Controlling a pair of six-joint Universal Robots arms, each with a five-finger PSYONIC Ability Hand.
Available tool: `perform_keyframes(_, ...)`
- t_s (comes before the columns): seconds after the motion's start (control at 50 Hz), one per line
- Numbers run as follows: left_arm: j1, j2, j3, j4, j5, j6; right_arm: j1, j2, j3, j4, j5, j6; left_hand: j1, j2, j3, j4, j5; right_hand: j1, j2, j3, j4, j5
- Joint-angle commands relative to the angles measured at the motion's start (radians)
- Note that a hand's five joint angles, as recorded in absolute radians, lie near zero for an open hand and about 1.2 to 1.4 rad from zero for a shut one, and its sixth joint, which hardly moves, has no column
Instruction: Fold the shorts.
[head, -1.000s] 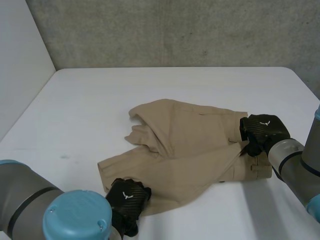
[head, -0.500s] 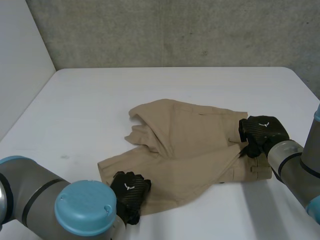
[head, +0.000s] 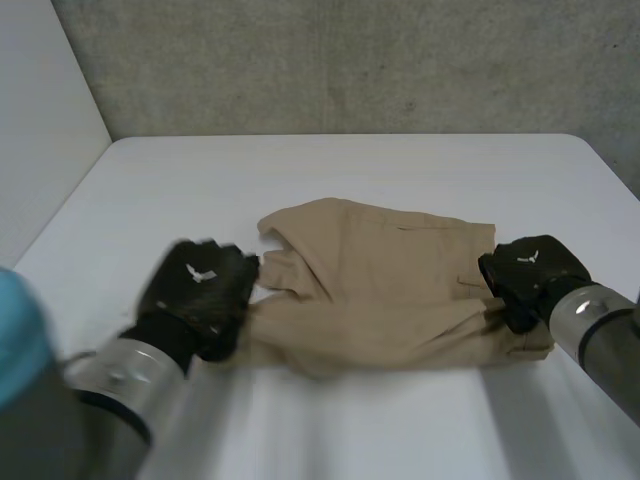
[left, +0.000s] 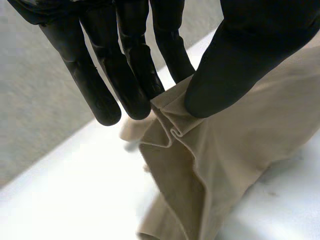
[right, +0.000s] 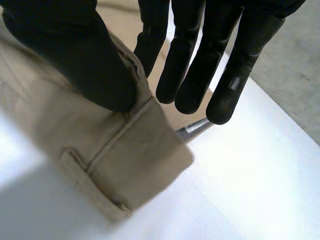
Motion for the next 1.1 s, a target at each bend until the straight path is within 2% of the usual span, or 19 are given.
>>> perform_keyframes(0.02,0.119,0.163,0.015,-0.253,0.164,0.046,0.003,-0.135,0.014,0.178,0.003,-0.189,0.298,0.202,0.21,0.203,0.255,0.409,0.213,0.207,0.203,0.235)
perform_keyframes(0.08,0.157,0.204,0.005,-0.336,0.217,0.047,0.002,-0.184,0.02,0.267,-0.006,-0.224,0.298,0.202,0.21,0.203,0.255,0.409,0.213,0.207,0.203,0.235)
perform_keyframes(0.14,0.185,0.22,-0.018,-0.351,0.241,0.049,-0.001,-0.193,0.025,0.341,-0.035,-0.255,0.298,0.202,0.21,0.203,0.255,0.409,0.213,0.207,0.203,0.235)
perform_keyframes(0.22,0.236,0.191,-0.063,-0.295,0.264,0.049,-0.007,-0.181,0.035,0.362,-0.09,-0.273,0.298,0.202,0.21,0.203,0.255,0.409,0.213,0.207,0.203,0.235)
perform_keyframes(0.32,0.242,-0.017,-0.058,-0.159,0.257,0.049,-0.003,-0.025,0.003,0.301,-0.136,-0.261,0.298,0.202,0.21,0.203,0.255,0.409,0.213,0.207,0.203,0.235)
perform_keyframes(0.36,0.246,-0.064,-0.043,-0.132,0.257,0.049,0.006,0.04,-0.027,0.246,-0.117,-0.256,0.298,0.202,0.21,0.203,0.255,0.409,0.213,0.207,0.203,0.235)
perform_keyframes(0.5,0.247,-0.262,0.095,-0.062,0.246,0.046,0.066,0.117,-0.078,0.091,-0.012,-0.177,0.298,0.202,0.21,0.203,0.255,0.409,0.213,0.207,0.203,0.235)
perform_keyframes(0.62,0.24,-0.317,0.132,-0.068,0.209,0.029,0.078,0.138,-0.078,0.052,0.0,-0.127,0.298,0.202,0.21,0.203,0.255,0.409,0.213,0.207,0.203,0.235)
perform_keyframes(0.68,0.234,-0.313,0.117,-0.071,0.209,0.026,0.08,0.138,-0.072,0.051,-0.003,-0.114,-0.393,-0.489,-0.48,-0.487,-0.436,0.409,0.213,0.207,0.203,0.235)
perform_keyframes(0.7,0.233,-0.304,0.103,-0.072,0.211,0.024,0.08,0.138,-0.072,0.051,-0.001,-0.112,-0.479,-0.575,-0.567,-0.574,-0.522,0.409,0.213,0.207,0.203,0.235)
perform_keyframes(0.92,0.228,-0.244,0.08,-0.088,0.206,0.024,0.086,0.132,-0.069,0.052,0.0,-0.107,-0.503,-0.6,-0.591,-0.598,-0.546,0.409,0.213,0.207,0.203,0.235)
perform_keyframes(1.0,0.228,-0.257,0.09,-0.081,0.2,0.029,0.089,0.131,-0.063,0.055,-0.001,-0.109,-0.503,-0.6,-0.591,-0.598,-0.546,0.409,0.213,0.207,0.203,0.235)
perform_keyframes(1.1,0.225,-0.357,0.145,-0.081,0.185,0.038,0.092,0.134,-0.061,0.054,0.002,-0.115,-0.483,-0.579,-0.571,-0.577,-0.526,0.409,0.213,0.207,0.203,0.235)
